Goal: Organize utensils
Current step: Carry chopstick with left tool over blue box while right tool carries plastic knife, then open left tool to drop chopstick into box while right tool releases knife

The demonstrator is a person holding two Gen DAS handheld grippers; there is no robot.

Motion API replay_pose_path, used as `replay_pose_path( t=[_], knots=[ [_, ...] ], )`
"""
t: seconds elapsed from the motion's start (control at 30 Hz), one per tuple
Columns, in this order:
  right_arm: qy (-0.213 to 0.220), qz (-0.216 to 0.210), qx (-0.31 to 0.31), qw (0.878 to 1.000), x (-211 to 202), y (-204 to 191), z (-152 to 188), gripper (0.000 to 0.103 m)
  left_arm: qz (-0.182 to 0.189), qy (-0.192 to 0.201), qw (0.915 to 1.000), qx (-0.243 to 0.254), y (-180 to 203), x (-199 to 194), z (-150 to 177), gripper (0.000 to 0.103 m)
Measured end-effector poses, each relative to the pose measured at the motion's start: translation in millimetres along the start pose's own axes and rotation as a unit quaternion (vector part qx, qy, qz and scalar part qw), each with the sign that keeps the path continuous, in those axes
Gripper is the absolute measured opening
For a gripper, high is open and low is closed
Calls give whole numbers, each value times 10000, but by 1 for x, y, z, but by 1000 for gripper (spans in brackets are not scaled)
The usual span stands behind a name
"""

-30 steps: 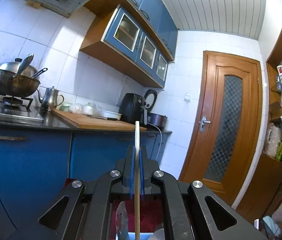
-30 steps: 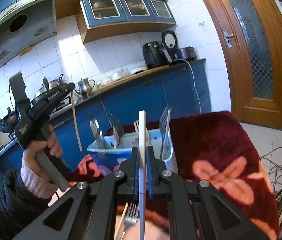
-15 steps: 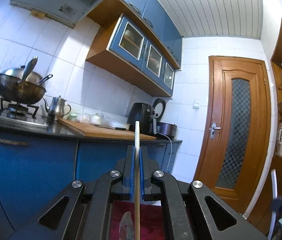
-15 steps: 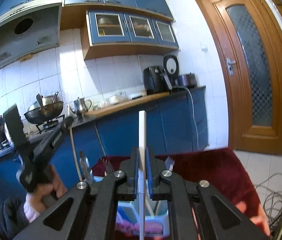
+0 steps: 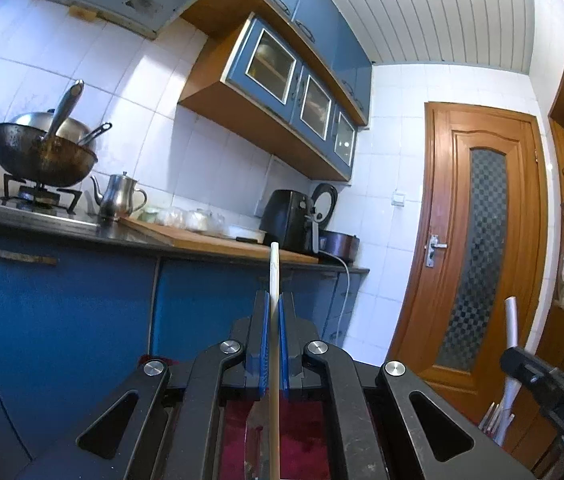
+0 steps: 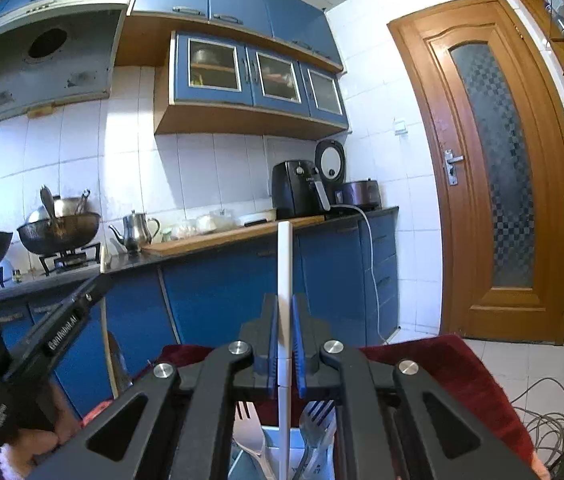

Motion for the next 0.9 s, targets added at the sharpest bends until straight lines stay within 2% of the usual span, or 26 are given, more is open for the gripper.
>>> replay_pose_path(
  t=[0.5, 0.57, 0.63, 0.7, 0.9],
  knots=[
    [-416, 8, -92, 9991, -4, 6, 12, 9, 355, -358, 9983, 284, 13, -10, 6, 4],
    [-421, -6, -21, 9991, -8, 7, 10, 10, 386, -428, 9979, 308, 14, -13, 6, 7],
    [-404, -48, 53, 9992, -13, 8, 6, 15, 398, -503, 9974, 322, 14, -16, 7, 22],
    [-377, -72, 99, 9992, -19, 8, 4, 16, 453, -544, 9970, 310, 13, -21, 7, 29],
    [-383, 1, 116, 9992, -39, 4, -3, 16, 475, -669, 9960, 367, 11, -38, 2, 29]
  ],
)
Point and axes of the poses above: each gripper's, at about its wrist camera, not at the fingertips, and x roughly the way its jaws point, y to its right, z to its underside, the point moved 3 cm from there along x, roughly the way its jaws point, and after that the axes turned 13 degrees about x, right-handed, at the moved point
